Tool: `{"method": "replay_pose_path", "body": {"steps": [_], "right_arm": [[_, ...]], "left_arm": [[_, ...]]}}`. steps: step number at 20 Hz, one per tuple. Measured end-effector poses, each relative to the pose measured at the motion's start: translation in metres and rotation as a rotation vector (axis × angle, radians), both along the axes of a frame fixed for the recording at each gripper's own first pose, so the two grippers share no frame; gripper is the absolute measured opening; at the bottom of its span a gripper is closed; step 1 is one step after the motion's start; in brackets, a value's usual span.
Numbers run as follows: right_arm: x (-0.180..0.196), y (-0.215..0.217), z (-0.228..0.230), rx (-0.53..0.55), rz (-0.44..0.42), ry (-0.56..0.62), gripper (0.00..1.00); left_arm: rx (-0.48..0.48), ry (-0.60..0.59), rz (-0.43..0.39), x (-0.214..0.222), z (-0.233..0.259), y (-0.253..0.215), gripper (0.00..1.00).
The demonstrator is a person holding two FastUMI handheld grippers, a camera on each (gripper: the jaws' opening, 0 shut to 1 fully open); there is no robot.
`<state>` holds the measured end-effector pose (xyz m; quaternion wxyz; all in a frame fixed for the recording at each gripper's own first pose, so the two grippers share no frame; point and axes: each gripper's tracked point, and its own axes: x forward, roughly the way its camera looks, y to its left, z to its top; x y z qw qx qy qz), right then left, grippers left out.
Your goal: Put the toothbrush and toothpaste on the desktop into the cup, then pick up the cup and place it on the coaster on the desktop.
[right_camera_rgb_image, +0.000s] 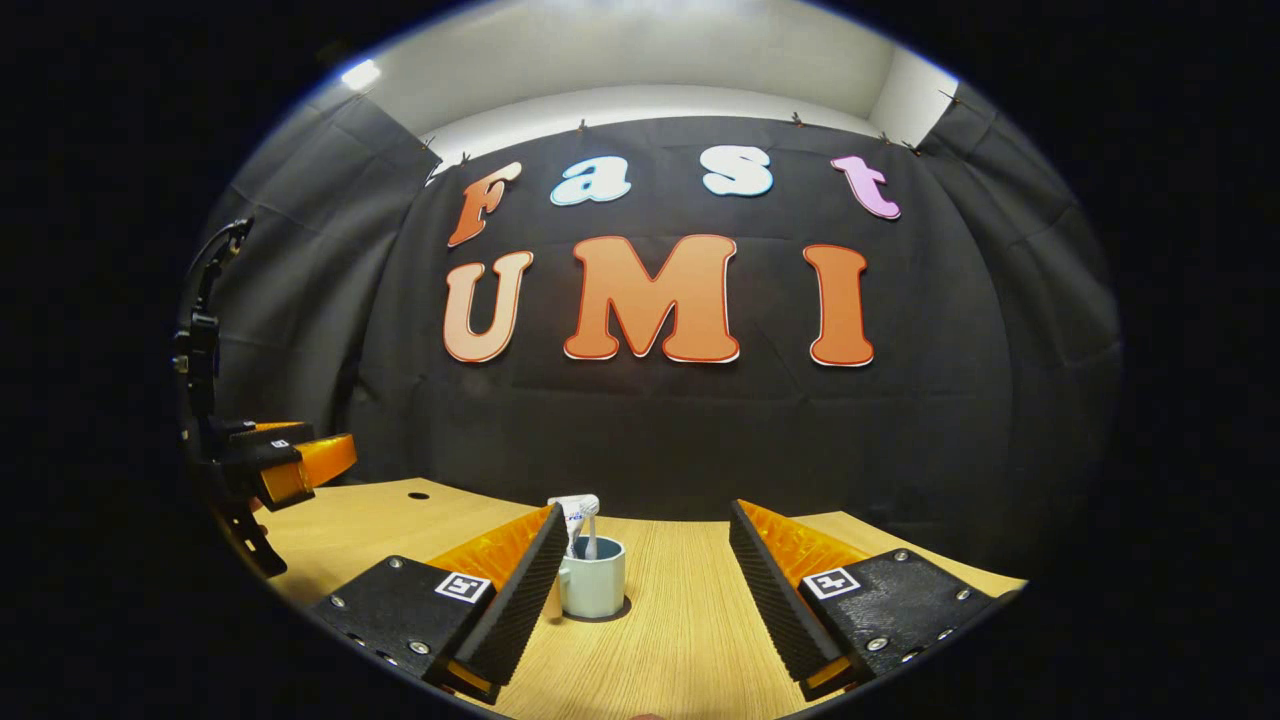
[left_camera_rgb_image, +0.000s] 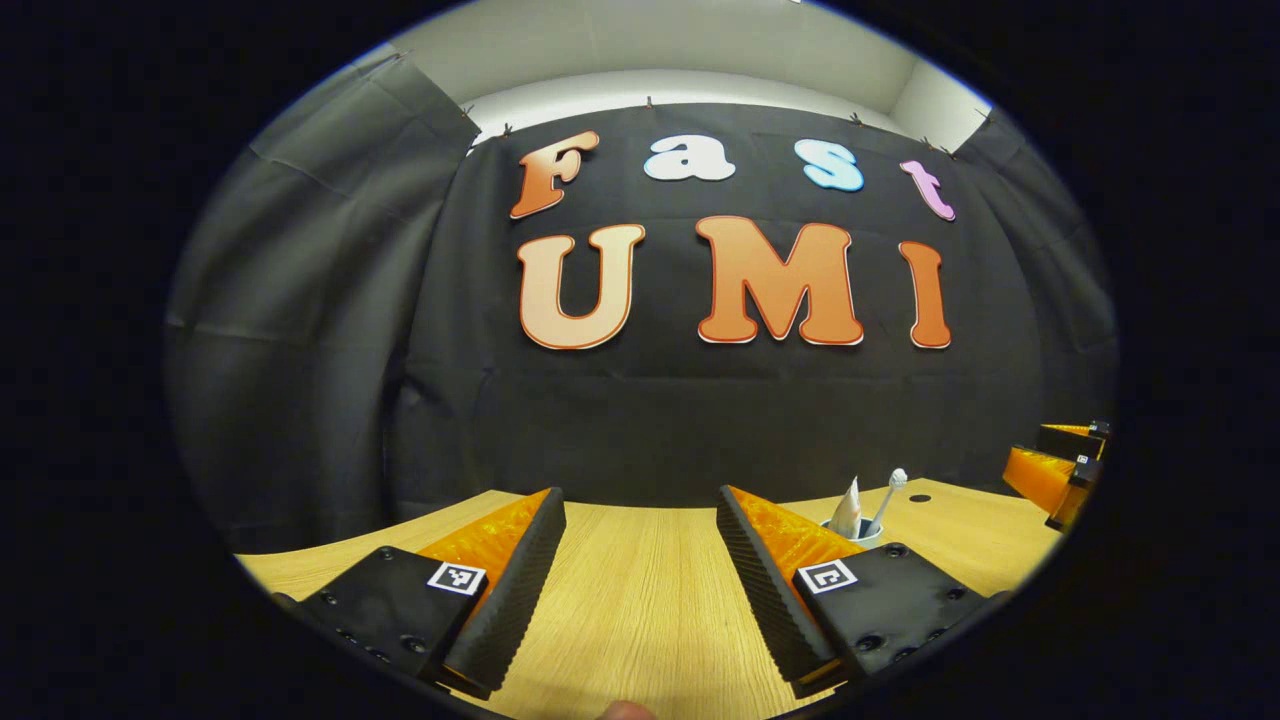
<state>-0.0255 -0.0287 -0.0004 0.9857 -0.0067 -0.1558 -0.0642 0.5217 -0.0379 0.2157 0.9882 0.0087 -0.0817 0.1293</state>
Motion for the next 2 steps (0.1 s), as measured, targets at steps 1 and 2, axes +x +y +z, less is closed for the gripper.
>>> {"method": "replay_pose_path", "body": {"steps": [1, 2], "right_arm": [[-0.0013, -0.0051, -0.0019, 0.002, -0.009, 0.002, 0.98], [-0.0026, -0.0116, -0.0028, 0.009, -0.021, 0.004, 0.98]], "left_arm": [[0.006, 0.005, -0.003, -0.0007, -0.001, -0.0002, 0.98], [0.013, 0.007, 0.0, -0.0019, -0.0007, 0.0012, 0.97]]}}
